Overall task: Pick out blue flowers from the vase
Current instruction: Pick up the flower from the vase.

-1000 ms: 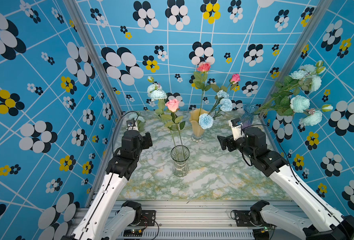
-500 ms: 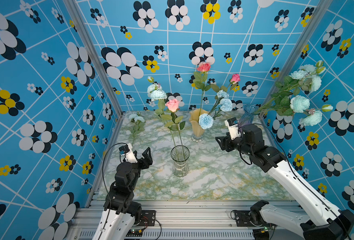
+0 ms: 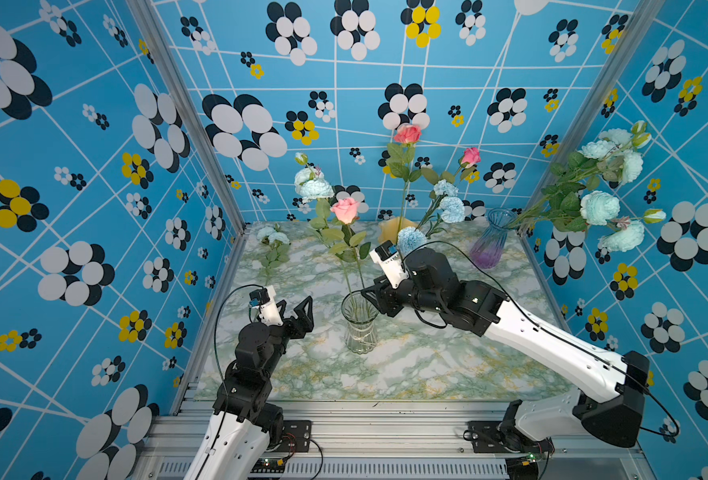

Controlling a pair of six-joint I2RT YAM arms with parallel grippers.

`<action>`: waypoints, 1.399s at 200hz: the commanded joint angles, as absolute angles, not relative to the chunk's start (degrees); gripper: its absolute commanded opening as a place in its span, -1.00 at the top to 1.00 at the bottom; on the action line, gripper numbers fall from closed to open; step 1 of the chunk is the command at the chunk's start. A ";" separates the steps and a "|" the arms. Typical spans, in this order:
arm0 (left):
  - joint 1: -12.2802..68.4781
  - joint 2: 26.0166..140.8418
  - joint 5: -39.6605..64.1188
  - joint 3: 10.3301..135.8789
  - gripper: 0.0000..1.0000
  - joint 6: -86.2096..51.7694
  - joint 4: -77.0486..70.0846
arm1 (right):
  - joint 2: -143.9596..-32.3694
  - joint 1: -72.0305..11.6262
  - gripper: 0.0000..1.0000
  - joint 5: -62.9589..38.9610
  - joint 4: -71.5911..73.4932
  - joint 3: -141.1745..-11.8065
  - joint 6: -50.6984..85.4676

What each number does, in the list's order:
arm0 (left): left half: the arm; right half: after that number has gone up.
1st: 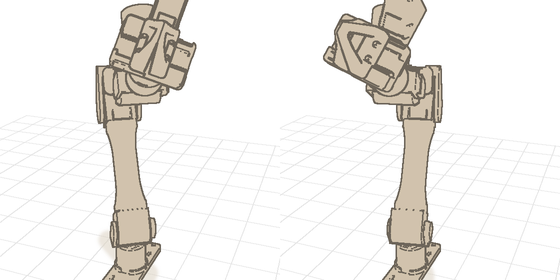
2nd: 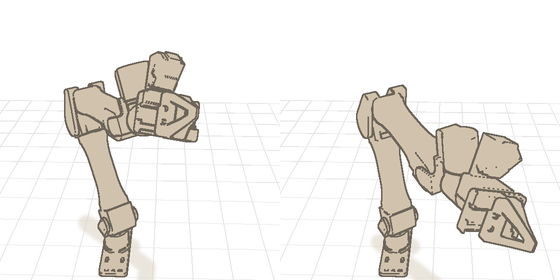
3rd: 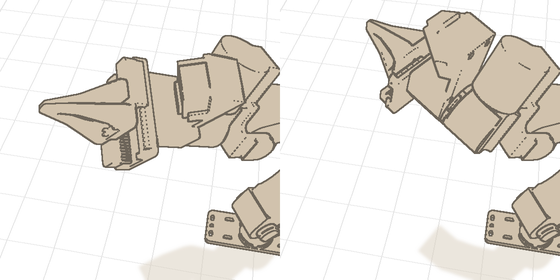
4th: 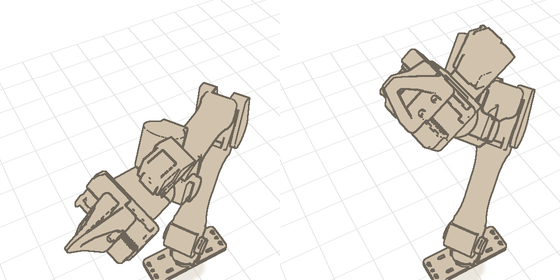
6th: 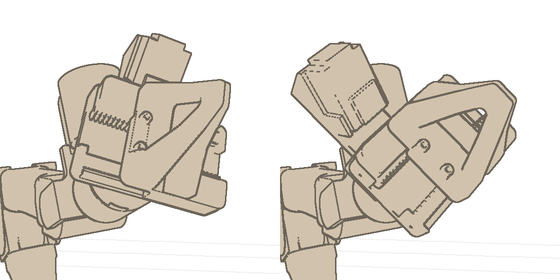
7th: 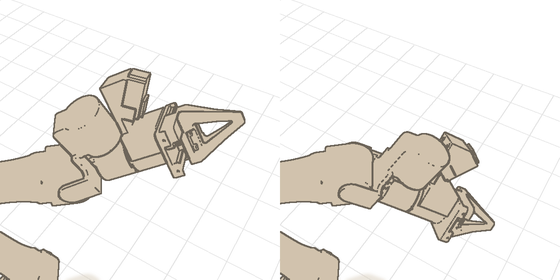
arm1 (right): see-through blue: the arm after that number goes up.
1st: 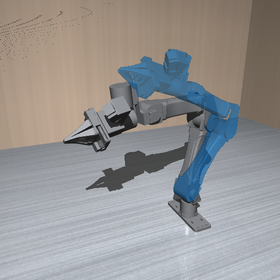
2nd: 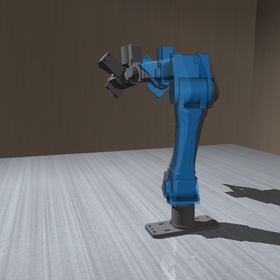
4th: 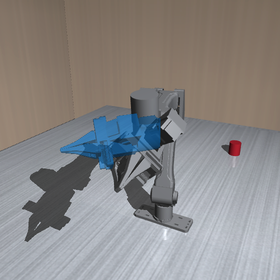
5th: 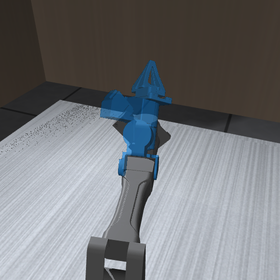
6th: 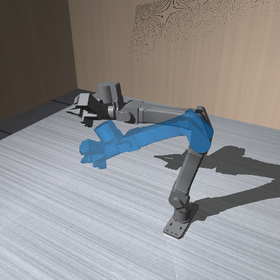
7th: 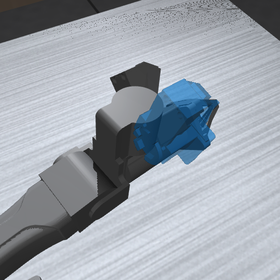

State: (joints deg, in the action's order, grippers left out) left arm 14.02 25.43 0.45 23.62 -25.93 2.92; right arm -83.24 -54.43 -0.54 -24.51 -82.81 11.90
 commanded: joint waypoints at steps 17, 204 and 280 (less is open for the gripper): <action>14.50 26.80 2.63 24.05 -0.76 -24.93 0.79 | -87.45 -55.88 0.06 5.25 -22.02 -87.56 14.92; 14.50 28.48 4.51 24.36 -1.00 -24.27 0.11 | -99.30 -57.22 0.26 12.39 -18.57 -94.23 16.32; 14.50 28.52 4.65 24.42 -0.99 -24.17 0.10 | -100.10 -57.36 0.39 11.25 -17.66 -93.69 16.93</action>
